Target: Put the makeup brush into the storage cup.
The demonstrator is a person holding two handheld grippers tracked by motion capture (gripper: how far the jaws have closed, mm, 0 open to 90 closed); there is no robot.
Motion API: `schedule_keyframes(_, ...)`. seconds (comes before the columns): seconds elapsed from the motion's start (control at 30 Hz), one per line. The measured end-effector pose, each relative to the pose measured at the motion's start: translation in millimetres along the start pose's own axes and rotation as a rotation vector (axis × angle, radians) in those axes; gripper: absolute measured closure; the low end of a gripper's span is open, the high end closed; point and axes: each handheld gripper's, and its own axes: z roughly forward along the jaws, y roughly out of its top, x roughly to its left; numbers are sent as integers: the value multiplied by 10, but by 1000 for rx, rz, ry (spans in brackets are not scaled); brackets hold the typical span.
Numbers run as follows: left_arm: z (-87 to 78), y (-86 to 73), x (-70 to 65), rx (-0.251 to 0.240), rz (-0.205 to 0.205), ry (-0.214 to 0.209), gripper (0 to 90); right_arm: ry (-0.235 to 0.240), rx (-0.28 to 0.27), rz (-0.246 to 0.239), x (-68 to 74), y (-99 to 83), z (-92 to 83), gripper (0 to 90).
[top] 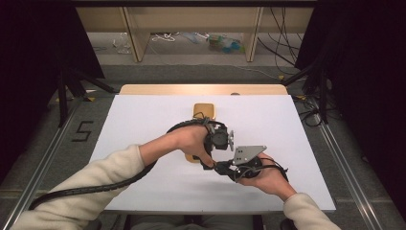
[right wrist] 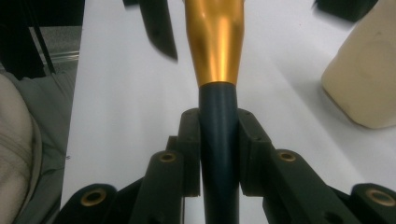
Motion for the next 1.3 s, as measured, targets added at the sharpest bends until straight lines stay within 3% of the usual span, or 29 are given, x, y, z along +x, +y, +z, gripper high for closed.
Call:
schedule_keyframes(0.07, -71, -48, 27, -45, 2, 27, 150, -10, -7, 13, -13, -8, -8, 750)
schedule_keyframes(0.17, -177, -161, 6, -119, -49, 36, 136, -30, -14, 14, -33, -11, -23, 750)
schedule_keyframes(0.3, -271, -366, 8, -156, -84, 105, 103, -55, -31, 26, -51, -15, -38, 750)
schedule_keyframes(0.57, -357, -763, -18, -222, -163, 125, 114, -80, -44, 54, -88, -27, -58, 750)
schedule_keyframes(0.63, -340, -839, -33, -261, -213, 136, 118, -91, -62, 58, -94, -26, -60, 750)
schedule_keyframes(0.8, -274, -1035, -65, -313, -277, 137, 115, -105, -70, 59, -94, -28, -73, 750)
schedule_keyframes(0.93, -200, -1200, -111, -417, -309, 118, 114, -104, -77, 59, -104, -21, -88, 749)
schedule_keyframes(0.97, -192, -1229, -114, -419, -310, 116, 113, -111, -83, 58, -104, -20, -86, 750)
schedule_keyframes(1.0, -153, -1251, -143, -463, -355, 121, 113, -118, -91, 60, -102, -20, -82, 749)
schedule_keyframes(1.03, -149, -1295, -139, -452, -337, 124, 113, -116, -92, 62, -102, -19, -86, 750)
schedule_keyframes(1.1, -93, -1348, -173, -501, -383, 135, 113, -118, -101, 72, -101, -17, -90, 750)
schedule_keyframes(1.13, -81, -1383, -175, -500, -375, 141, 113, -119, -102, 69, -106, -13, -98, 750)
schedule_keyframes(1.3, 42, -1499, -235, -587, -436, 152, 116, -123, -120, 76, -112, -13, -104, 749)
